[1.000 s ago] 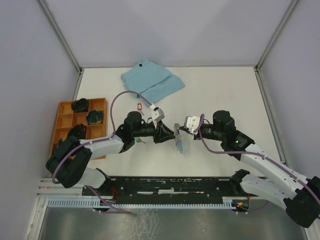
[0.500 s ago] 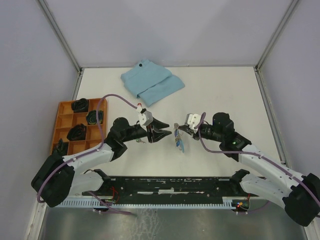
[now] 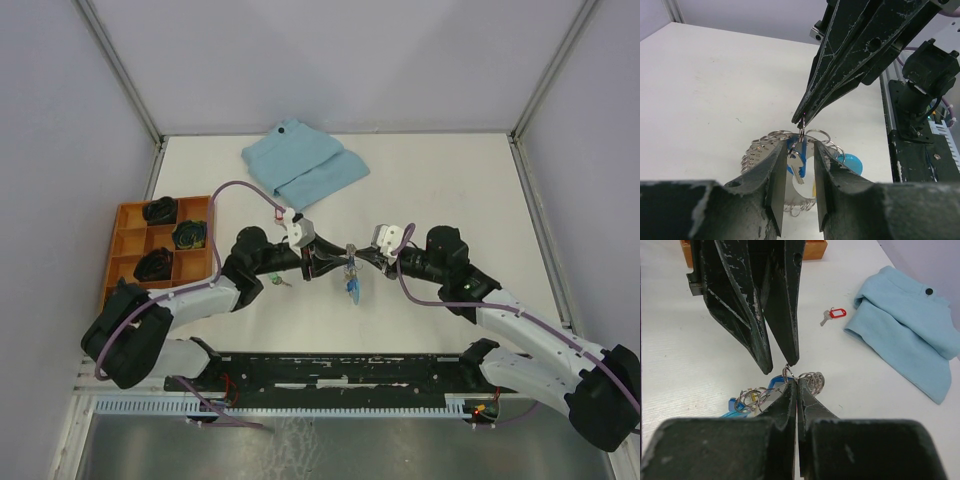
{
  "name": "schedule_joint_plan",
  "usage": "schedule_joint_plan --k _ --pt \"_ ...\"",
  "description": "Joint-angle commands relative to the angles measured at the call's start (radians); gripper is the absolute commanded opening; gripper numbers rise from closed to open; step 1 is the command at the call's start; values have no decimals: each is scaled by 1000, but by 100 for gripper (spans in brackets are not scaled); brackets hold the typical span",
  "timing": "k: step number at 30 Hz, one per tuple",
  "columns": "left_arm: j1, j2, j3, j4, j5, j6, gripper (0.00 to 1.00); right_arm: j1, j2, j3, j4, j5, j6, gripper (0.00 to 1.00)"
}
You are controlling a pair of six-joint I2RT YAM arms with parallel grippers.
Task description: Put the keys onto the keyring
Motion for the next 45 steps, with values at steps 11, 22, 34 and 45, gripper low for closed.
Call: schedule_joint_plan --k 11,22,34,45 --pt "44 77 77 94 131 -52 23 -10 -16 6 107 -60 25 1" --pt "43 159 102 107 181 -124 3 -13 -7 -5 181 -100 68 1" --pt "32 243 96 262 210 -273 8 -14 30 -27 313 -130 137 1" --pt "34 131 65 197 145 -203 3 -14 -16 45 -50 -84 -18 1"
